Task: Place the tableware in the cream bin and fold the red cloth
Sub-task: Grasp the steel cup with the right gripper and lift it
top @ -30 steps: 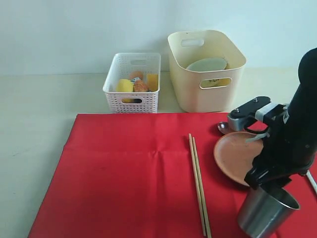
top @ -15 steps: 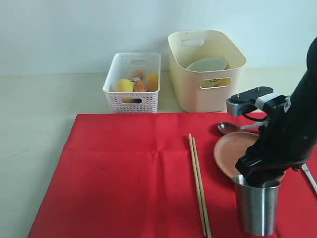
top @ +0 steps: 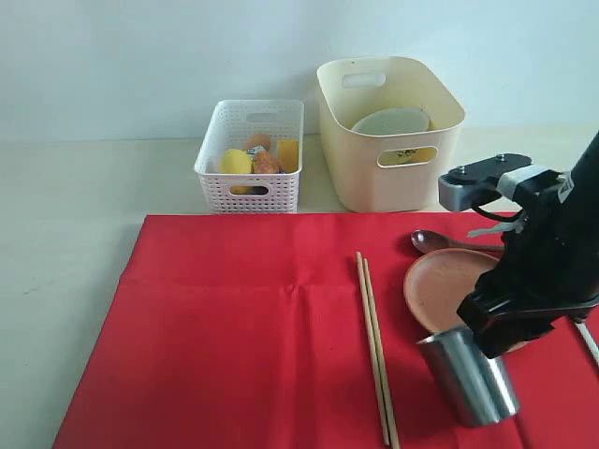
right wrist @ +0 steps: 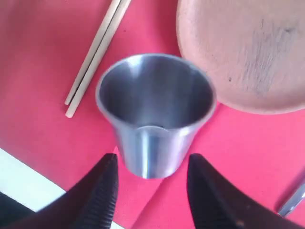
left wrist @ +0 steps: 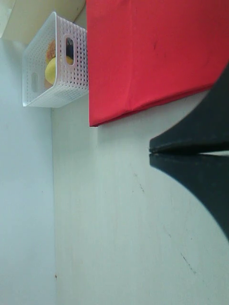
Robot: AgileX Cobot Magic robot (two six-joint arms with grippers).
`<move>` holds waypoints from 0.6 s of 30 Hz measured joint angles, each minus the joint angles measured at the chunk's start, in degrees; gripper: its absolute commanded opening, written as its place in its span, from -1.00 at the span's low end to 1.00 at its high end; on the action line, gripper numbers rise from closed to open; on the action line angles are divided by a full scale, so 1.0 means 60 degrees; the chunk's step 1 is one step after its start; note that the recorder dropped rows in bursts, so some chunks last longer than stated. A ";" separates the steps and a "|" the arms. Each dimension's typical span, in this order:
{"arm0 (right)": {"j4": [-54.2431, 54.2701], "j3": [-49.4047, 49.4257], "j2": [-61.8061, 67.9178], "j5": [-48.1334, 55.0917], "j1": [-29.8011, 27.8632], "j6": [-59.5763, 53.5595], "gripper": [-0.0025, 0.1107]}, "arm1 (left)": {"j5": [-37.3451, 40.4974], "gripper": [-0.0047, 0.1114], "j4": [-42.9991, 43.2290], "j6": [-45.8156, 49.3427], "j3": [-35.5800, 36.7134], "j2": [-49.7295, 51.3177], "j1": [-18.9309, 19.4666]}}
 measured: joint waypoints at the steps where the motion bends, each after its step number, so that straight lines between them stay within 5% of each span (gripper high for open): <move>1: 0.0000 0.0017 -0.0019 0.0021 0.0000 0.0000 -0.17 | 0.0000 -0.92 0.0000 0.0000 0.0000 0.0000 0.0000; 13: 0.0074 0.0178 -0.0080 -0.0528 0.0000 -0.0135 -0.14 | 0.0000 -0.92 0.0000 0.0000 0.0000 0.0000 0.0000; 18: 0.1655 0.0178 -0.0058 -0.0923 0.0000 -0.2585 0.45 | 0.0000 -0.92 0.0000 0.0000 0.0000 0.0000 0.0000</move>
